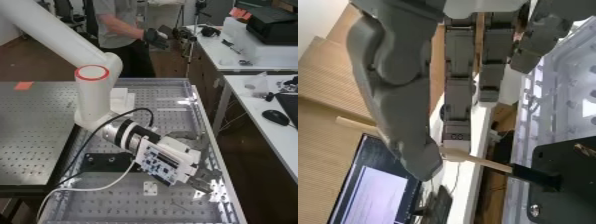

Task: Grab the chopstick and place it in the clear container

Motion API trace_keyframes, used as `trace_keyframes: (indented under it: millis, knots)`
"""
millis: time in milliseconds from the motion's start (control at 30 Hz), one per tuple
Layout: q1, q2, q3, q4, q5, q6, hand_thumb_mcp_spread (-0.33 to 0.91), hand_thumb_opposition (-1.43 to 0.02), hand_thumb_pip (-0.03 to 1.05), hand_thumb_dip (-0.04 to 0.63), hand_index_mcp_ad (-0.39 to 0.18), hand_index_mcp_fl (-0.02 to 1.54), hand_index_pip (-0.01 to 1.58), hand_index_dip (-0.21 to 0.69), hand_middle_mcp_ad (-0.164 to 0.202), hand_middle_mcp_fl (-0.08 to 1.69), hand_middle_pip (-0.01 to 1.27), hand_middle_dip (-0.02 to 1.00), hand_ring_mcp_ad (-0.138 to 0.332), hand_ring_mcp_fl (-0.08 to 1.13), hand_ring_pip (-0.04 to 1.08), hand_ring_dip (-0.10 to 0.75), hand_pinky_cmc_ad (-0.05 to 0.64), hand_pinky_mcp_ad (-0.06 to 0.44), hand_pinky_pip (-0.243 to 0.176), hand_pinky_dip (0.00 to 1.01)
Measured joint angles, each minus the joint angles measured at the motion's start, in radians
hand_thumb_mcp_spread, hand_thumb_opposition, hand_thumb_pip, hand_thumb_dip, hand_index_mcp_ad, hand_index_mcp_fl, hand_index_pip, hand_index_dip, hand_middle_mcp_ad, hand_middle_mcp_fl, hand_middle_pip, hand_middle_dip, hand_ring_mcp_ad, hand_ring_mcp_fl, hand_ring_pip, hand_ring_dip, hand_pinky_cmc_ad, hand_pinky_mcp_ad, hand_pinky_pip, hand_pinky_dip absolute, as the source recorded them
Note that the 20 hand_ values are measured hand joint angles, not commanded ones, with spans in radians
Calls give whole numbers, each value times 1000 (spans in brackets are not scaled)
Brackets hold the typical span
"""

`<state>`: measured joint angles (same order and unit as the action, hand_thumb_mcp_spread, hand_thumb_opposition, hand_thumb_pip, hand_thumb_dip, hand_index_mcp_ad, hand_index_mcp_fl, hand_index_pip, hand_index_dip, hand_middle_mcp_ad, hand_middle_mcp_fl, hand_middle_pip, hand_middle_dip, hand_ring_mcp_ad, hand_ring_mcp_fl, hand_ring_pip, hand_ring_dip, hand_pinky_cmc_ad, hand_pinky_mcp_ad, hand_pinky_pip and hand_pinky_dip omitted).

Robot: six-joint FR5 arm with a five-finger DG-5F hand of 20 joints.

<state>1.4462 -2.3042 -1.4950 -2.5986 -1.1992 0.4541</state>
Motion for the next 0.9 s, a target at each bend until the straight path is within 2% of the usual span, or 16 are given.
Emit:
trace_keyframes:
  millis: [33,100,133,267,300,533,600,800,900]
  knots:
    - [0,0,0,0,1,-1,738,-1049,456,265,-222,1304,244,396,45,1168,321,620,99,550,101,328,410,215,-17,182]
    - [0,0,1,0,5,-6,756,-1051,457,267,-206,1318,225,401,30,1182,321,618,99,562,101,332,400,215,-21,178]
    - [1,0,3,-1,8,-11,771,-1049,456,267,-195,1316,218,410,33,1190,321,618,99,562,98,332,403,215,-21,178]
    - [1,2,9,0,12,-36,789,-1061,456,267,-120,1347,183,412,30,1213,318,620,101,579,113,349,422,215,-17,178]
    - [2,2,12,1,13,-47,787,-1065,456,267,-115,1367,166,412,30,1215,316,614,101,611,112,346,422,215,-17,178]
    - [6,7,33,13,19,-132,787,-1077,452,267,-112,1414,122,412,31,1279,272,611,101,628,110,363,435,215,-17,178]
    - [8,9,43,21,18,-154,785,-1084,452,267,-96,1431,101,412,35,1295,278,604,101,632,110,363,438,220,-21,178]
    - [8,19,50,33,12,-181,787,-1098,449,269,-70,1443,70,412,37,1332,258,571,98,644,110,363,440,229,-21,176]
    - [7,31,53,37,11,-204,787,-1098,445,269,-70,1447,70,412,37,1328,262,555,101,646,110,363,443,229,-3,180]
